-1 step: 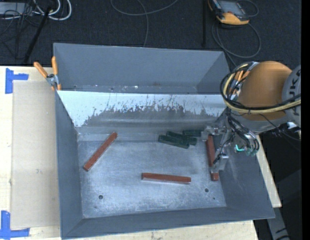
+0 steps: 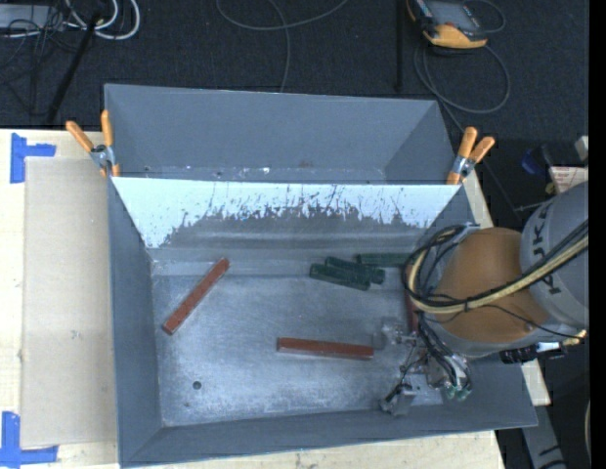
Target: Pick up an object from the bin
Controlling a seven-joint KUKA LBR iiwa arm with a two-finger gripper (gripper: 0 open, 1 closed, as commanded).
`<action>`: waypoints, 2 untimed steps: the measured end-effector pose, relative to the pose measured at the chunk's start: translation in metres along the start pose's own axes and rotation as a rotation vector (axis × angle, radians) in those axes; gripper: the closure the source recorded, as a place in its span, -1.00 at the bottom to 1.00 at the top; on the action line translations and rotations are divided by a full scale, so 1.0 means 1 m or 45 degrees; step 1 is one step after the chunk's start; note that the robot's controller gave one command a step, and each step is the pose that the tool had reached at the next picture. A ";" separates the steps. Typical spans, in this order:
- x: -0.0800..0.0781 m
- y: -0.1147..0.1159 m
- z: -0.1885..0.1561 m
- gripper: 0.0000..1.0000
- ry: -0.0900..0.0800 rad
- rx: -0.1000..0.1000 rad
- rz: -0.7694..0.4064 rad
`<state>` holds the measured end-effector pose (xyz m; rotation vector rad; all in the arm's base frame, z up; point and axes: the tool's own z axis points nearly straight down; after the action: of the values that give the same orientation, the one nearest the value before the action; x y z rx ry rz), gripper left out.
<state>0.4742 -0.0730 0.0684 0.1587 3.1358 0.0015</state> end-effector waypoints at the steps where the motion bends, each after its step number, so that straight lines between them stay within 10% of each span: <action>1: -0.025 0.046 -0.001 -1.00 0.000 -0.002 0.183; 2: -0.036 0.057 -0.001 -1.00 0.001 0.002 0.333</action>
Offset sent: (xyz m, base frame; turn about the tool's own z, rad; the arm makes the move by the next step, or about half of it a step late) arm 0.0290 0.0409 0.0016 0.1473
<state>0.5156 -0.0200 0.0695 0.5668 3.0895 0.0001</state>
